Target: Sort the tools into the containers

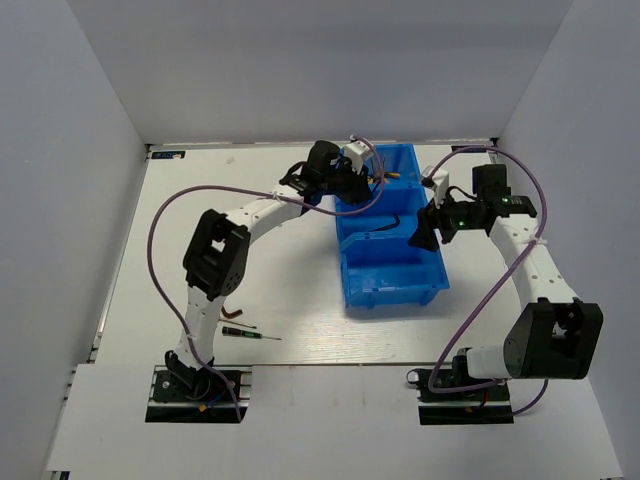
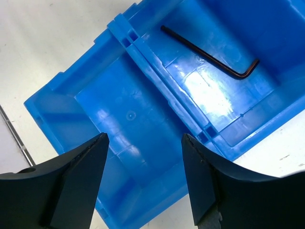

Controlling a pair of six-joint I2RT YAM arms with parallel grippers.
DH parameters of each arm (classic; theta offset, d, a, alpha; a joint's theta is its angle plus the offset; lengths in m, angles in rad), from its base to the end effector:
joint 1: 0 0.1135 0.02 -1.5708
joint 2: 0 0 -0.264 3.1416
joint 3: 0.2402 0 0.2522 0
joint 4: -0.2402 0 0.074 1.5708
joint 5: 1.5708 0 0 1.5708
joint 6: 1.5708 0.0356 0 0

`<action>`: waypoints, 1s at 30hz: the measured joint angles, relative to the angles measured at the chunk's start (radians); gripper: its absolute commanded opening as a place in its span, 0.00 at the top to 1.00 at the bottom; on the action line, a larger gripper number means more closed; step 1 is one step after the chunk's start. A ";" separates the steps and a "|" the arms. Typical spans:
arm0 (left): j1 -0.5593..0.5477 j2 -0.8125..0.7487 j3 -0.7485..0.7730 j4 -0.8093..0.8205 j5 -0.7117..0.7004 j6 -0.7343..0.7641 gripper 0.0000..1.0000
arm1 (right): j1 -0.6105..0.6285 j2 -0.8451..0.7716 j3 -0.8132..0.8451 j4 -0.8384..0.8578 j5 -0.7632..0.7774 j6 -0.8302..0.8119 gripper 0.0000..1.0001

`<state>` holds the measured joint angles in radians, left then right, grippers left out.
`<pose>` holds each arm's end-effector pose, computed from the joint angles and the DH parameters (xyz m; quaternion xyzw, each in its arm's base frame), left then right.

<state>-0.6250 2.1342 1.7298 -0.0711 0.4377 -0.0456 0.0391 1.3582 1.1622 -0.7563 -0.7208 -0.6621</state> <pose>0.4001 -0.3073 0.2468 0.3464 0.7664 -0.3423 0.4190 0.2735 0.0342 0.3006 -0.4069 0.8003 0.2325 0.3740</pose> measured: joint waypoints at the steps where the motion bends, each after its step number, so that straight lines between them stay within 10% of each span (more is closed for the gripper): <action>1: -0.002 0.014 0.013 -0.003 0.005 0.008 0.60 | -0.001 0.000 -0.002 -0.001 -0.005 0.000 0.29; 12: 0.002 -0.256 -0.228 -0.108 -0.318 -0.111 0.45 | 0.011 0.023 -0.006 0.034 -0.071 0.042 0.09; 13: 0.009 -0.326 -0.268 -0.152 -0.380 -0.167 0.60 | 0.015 0.032 -0.005 0.036 -0.071 0.053 0.15; 16: 0.070 -0.569 -0.396 -0.300 -0.585 -0.367 0.75 | 0.042 0.077 0.021 0.033 -0.071 0.076 1.00; 24: 0.358 -1.007 -0.879 -0.657 -0.820 -0.748 0.46 | 0.171 0.154 0.108 0.043 -0.020 0.200 0.86; 30: 0.446 -0.937 -0.972 -0.729 -0.814 -0.812 0.42 | 0.197 0.153 0.114 0.075 0.023 0.260 0.77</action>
<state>-0.1795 1.1973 0.7578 -0.8001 -0.3767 -0.8577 0.2359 1.5116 1.2762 -0.6815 -0.6975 -0.4019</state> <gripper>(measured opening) 0.560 0.219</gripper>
